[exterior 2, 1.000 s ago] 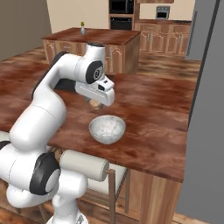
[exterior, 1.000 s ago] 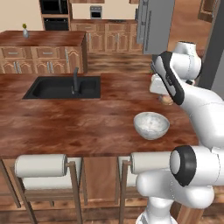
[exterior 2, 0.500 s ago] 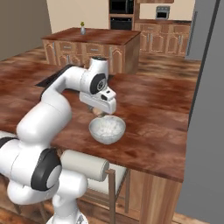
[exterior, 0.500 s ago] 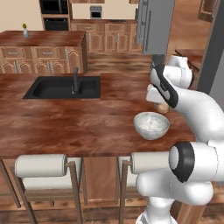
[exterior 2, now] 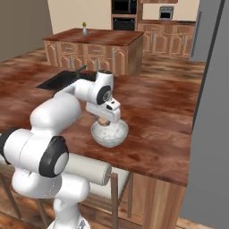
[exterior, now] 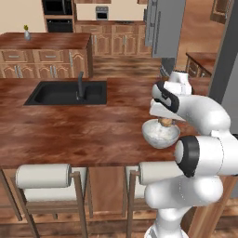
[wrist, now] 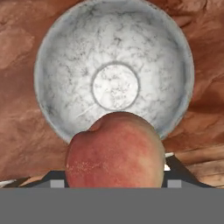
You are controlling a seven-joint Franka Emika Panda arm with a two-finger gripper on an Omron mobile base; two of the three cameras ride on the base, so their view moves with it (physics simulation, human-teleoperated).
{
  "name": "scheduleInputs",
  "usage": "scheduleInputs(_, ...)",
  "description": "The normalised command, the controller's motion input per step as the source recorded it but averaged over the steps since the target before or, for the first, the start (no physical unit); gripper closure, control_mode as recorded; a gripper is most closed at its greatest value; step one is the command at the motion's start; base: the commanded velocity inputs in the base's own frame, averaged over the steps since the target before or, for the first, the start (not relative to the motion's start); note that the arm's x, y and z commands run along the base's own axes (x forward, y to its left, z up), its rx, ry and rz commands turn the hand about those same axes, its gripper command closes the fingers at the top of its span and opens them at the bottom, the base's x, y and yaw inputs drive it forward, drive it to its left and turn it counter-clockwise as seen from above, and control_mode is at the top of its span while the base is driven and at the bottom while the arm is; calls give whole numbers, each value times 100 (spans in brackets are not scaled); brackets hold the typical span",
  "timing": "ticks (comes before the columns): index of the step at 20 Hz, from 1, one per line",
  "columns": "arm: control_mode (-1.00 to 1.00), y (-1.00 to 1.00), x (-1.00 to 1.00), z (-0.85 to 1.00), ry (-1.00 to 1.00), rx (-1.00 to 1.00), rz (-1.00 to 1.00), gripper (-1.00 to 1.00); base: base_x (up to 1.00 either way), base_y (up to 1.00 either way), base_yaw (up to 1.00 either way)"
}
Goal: Retrieve the peach and mango from the fridge and place them into the bowl on the dining table.
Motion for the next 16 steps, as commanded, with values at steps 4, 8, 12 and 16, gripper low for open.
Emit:
scheduleInputs(4,-100,0,40,-54,7,0,0,100,0,0,0)
scheduleInputs(8,-100,0,34,-45,7,0,0,100,0,0,0)
scheduleInputs(12,-100,0,29,-37,7,0,0,100,0,0,0)
scheduleInputs(16,-100,-6,28,-30,6,0,0,100,0,0,0)
